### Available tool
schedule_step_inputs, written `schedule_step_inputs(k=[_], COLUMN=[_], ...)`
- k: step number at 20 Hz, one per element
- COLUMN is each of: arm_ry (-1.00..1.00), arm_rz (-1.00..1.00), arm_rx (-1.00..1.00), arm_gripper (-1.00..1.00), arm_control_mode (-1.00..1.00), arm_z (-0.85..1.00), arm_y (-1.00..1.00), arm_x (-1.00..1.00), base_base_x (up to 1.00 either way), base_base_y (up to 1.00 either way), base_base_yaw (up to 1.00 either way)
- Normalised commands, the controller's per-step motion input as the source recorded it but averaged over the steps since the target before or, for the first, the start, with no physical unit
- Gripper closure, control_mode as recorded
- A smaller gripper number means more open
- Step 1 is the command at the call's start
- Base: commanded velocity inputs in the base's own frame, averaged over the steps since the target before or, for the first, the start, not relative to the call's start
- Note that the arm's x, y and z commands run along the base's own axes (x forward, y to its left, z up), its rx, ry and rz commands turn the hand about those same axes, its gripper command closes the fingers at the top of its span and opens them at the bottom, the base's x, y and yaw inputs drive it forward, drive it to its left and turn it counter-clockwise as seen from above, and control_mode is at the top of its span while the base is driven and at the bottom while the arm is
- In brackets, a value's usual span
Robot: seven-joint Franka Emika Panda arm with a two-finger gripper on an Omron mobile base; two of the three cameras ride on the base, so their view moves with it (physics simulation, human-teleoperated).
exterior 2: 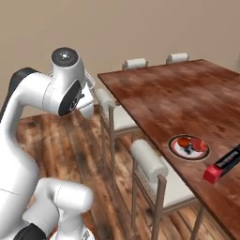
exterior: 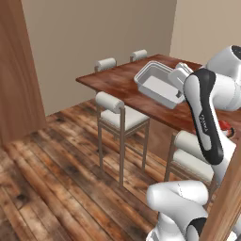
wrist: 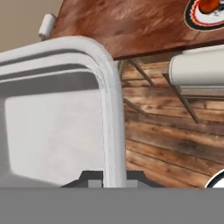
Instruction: Retrieve the tupperware and aluminum foil from the cabinet and place them on the dining counter near the plate with tomato and steak to prepare for storing leftovers.
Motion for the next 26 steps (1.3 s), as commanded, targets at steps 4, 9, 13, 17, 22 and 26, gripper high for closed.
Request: schedule_step_inputs(k=[4,9,13,17,22,26], arm_ry=[0.0,0.0,0.0,0.0,0.0,0.0], arm_rz=[0.0,0.0,0.0,0.0,0.0,0.0], arm_rx=[0.0,0.0,0.0,0.0,0.0,0.0], arm_gripper=[1.0,1.0,1.0,1.0,1.0,1.0], arm_control_mode=[1.0,1.0,1.0,1.0,1.0,1.0], arm_z=[0.0,0.0,0.0,0.0,0.0,0.0], arm_y=[0.0,0.0,0.0,0.0,0.0,0.0], arm_x=[0.0,0.0,0.0,0.0,0.0,0.0], base_base_x=[0.94,0.99,0.76,0.43,0.28,0.1], base_base_y=[-0.07,-0.27,-0.61,-0.69,-0.4,-0.33], base_base_yaw=[-0.46,-0.37,-0.33,-0.37,-0.53,-0.64])
